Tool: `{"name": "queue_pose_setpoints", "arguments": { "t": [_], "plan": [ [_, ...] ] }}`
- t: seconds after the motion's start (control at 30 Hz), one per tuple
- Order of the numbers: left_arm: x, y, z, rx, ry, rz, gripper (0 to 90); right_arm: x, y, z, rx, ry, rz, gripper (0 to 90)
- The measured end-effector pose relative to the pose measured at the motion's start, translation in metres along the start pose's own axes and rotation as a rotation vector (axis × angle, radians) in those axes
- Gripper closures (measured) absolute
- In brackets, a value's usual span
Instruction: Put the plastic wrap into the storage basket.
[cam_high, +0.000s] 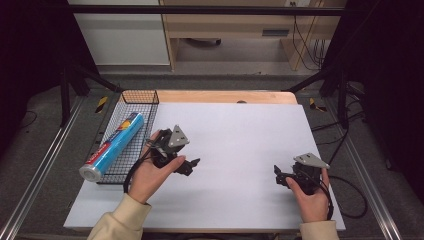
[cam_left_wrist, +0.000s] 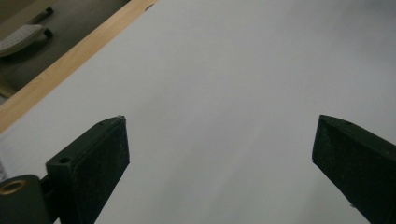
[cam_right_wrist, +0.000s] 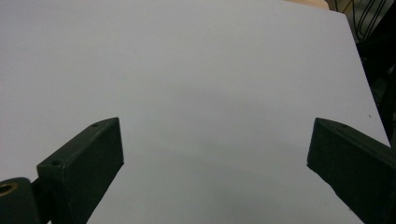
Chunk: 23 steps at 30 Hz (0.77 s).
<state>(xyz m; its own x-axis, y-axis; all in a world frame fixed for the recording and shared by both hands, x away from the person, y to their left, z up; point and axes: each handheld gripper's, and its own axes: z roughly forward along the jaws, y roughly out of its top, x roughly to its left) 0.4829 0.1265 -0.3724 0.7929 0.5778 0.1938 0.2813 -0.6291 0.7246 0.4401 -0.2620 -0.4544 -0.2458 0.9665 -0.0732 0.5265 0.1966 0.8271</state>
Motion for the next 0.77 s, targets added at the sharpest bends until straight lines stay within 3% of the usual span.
{"name": "queue_pose_setpoints", "arguments": {
  "t": [0.2,0.37,0.5,0.57,0.67,0.77],
  "plan": [
    [-0.008,-0.014,0.038,0.016,-0.108,0.030,4.1,0.000,-0.004,-0.003,0.011,-0.009,-0.010,4.3],
    [-0.013,-0.029,0.060,0.035,-0.139,0.035,4.4,-0.005,-0.009,-0.001,0.040,-0.019,0.016,5.4],
    [-0.015,-0.039,0.062,-0.051,-0.090,0.010,5.4,-0.012,-0.013,0.001,0.049,-0.021,0.041,6.5],
    [-0.014,-0.041,0.059,-0.067,-0.087,0.004,5.5,-0.014,-0.014,0.005,0.057,-0.011,0.045,6.6],
    [-0.015,-0.050,0.048,-0.119,-0.041,-0.007,5.3,-0.014,-0.015,0.012,0.065,0.003,0.026,6.8],
    [-0.015,-0.059,0.039,-0.131,-0.026,-0.021,5.3,-0.013,-0.016,0.017,0.037,0.028,0.006,6.5]
  ]
}}
